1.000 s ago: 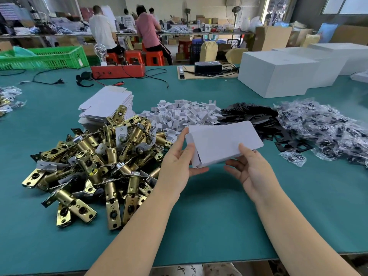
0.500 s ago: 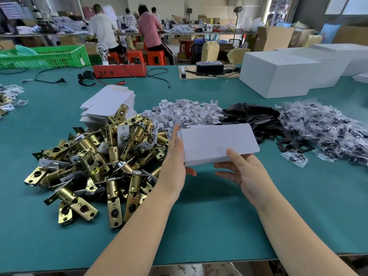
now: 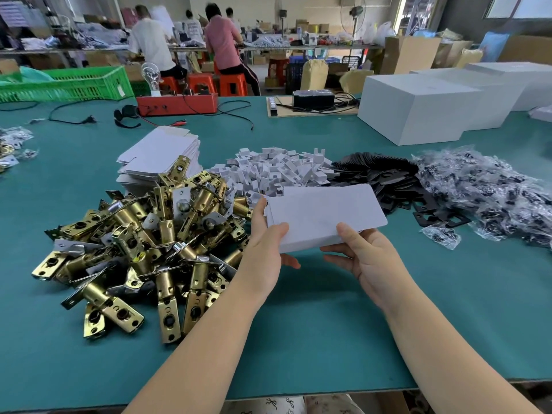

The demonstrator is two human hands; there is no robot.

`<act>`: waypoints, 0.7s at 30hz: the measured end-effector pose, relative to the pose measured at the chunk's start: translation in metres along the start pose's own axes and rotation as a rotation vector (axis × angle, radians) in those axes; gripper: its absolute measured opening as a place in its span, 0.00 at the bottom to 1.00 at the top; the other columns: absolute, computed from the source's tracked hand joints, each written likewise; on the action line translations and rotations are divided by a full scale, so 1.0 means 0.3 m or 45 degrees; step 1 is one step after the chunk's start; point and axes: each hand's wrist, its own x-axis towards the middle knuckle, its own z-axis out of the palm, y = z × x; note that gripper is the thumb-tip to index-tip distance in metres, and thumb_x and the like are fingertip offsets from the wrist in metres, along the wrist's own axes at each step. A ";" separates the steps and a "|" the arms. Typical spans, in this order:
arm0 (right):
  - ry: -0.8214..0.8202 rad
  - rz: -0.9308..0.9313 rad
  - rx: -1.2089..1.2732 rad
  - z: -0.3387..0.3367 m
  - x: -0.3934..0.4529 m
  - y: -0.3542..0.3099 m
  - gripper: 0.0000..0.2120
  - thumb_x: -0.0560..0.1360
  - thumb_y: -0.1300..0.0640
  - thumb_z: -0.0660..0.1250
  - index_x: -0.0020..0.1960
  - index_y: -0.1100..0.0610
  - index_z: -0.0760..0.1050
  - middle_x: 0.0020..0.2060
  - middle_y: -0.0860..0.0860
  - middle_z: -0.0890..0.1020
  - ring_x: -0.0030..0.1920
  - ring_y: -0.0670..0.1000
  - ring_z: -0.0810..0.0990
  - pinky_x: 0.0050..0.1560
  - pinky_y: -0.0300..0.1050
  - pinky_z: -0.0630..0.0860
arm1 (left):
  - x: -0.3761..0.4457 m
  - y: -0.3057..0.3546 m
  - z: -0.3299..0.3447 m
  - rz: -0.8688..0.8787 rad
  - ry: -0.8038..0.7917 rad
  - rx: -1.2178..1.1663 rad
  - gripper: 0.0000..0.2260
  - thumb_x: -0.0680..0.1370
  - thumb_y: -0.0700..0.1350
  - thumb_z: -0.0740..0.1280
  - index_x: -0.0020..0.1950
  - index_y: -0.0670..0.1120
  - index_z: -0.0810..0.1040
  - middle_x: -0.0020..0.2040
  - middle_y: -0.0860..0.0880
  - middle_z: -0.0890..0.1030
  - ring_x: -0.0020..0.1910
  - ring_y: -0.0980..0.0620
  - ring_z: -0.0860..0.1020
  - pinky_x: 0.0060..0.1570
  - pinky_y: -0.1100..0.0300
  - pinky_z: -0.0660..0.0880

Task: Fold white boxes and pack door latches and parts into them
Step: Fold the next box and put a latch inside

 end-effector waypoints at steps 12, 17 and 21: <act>0.168 0.159 0.203 -0.008 0.017 -0.013 0.06 0.77 0.58 0.64 0.52 0.59 0.72 0.33 0.51 0.83 0.31 0.50 0.83 0.29 0.39 0.78 | -0.019 0.042 0.008 -0.068 -0.340 -0.278 0.29 0.75 0.50 0.62 0.74 0.68 0.59 0.69 0.46 0.74 0.51 0.43 0.82 0.35 0.50 0.80; 0.152 0.224 0.329 -0.033 0.010 -0.025 0.13 0.69 0.53 0.67 0.49 0.60 0.76 0.29 0.52 0.82 0.28 0.47 0.81 0.26 0.36 0.77 | -0.026 0.054 -0.001 -0.125 -0.501 -0.270 0.35 0.71 0.48 0.76 0.71 0.69 0.64 0.66 0.42 0.77 0.54 0.35 0.81 0.39 0.52 0.81; 0.100 0.247 0.328 -0.029 0.008 -0.026 0.17 0.65 0.52 0.68 0.50 0.60 0.76 0.32 0.53 0.82 0.29 0.47 0.81 0.27 0.36 0.78 | -0.033 0.066 -0.008 -0.105 -0.468 -0.206 0.32 0.67 0.52 0.79 0.66 0.66 0.69 0.58 0.42 0.82 0.50 0.36 0.82 0.38 0.53 0.82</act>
